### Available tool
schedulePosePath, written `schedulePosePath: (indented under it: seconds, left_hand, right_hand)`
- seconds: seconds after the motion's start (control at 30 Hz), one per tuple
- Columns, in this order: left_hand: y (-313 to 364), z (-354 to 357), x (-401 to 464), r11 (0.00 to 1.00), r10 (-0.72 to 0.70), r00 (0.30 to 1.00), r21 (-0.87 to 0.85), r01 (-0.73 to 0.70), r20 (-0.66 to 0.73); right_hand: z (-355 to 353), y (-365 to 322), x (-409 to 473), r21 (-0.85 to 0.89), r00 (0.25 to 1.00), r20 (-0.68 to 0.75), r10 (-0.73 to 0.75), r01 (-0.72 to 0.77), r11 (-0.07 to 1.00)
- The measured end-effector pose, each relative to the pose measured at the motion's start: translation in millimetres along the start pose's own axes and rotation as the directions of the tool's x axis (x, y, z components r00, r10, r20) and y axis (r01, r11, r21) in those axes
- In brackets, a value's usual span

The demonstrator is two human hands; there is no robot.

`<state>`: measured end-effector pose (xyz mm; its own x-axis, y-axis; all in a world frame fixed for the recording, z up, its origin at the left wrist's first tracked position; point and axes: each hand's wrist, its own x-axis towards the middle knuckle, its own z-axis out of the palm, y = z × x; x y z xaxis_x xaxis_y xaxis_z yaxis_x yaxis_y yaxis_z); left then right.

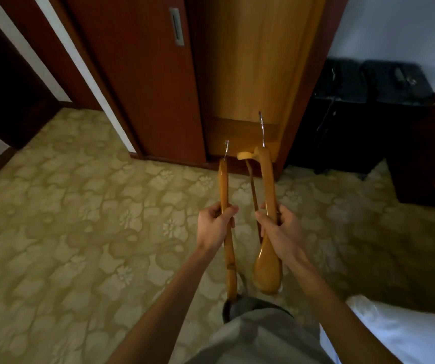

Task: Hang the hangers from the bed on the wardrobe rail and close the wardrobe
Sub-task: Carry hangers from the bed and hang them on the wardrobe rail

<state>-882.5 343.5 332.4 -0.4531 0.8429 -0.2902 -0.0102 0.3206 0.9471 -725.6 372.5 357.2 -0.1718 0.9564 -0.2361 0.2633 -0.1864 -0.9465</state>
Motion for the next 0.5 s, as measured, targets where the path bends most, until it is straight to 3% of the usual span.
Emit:
schedulePosePath:
  seconds: [0.5]
  left_hand:
    - [118.9,-44.8,316.2,0.994,0.107,0.994,0.013,-0.107,-0.007]
  right_hand:
    - [96.3,-129.6,305.4,-0.008,1.000,-0.021,-0.017,0.016,1.000]
